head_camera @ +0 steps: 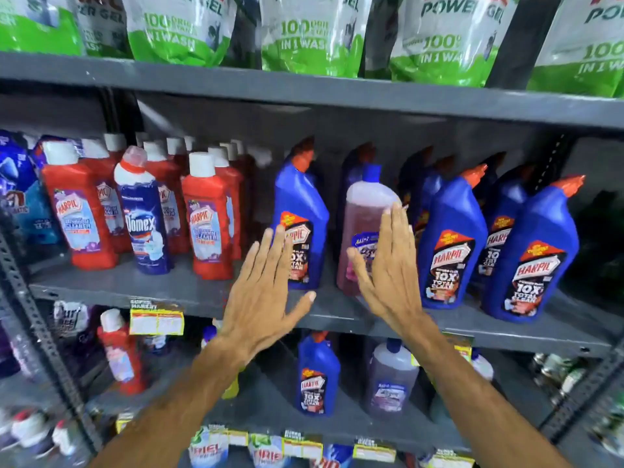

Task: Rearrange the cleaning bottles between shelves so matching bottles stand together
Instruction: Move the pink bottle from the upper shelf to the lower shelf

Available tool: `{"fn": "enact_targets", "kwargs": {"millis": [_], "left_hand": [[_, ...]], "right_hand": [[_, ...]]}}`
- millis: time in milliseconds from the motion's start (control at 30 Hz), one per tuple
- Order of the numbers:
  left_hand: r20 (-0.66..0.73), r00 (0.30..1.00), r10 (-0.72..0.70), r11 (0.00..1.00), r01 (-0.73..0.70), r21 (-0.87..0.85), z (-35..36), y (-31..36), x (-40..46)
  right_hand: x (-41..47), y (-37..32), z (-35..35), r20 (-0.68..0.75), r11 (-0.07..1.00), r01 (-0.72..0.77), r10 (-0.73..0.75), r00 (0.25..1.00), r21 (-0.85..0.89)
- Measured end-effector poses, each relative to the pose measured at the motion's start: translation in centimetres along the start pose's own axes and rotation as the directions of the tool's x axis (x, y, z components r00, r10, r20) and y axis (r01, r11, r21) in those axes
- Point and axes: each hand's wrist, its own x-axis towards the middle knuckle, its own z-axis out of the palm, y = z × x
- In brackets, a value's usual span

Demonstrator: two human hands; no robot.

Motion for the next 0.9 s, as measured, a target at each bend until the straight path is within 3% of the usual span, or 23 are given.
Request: {"fn": "enact_targets", "kwargs": {"millis": [200, 400, 633, 900], "left_hand": [[0.238, 0.956, -0.171, 0.984, 0.157, 0.078, 4.3, -1.5, -4.0], [0.348, 0.907, -0.236, 0.972, 0.216, 0.095, 5.1, -2.2, -4.3], [0.336, 0.908, -0.251, 0.968, 0.230, 0.100, 5.2, -2.3, -4.4], [0.362, 0.897, -0.252, 0.968, 0.237, 0.085, 4.8, -2.1, -4.2]], "right_hand": [[-2.0, 0.5, 2.2, 0.107, 0.935, -0.284, 0.266, 0.958, 0.213], [-1.2, 1.9, 3.4, 0.276, 0.683, -0.548, 0.475, 0.836, 0.483], [-0.8, 3.6, 3.3, 0.346, 0.619, -0.565, 0.447, 0.825, 0.546], [0.6, 3.7, 2.2, 0.370, 0.575, -0.645, 0.531, 0.762, 0.503]]}}
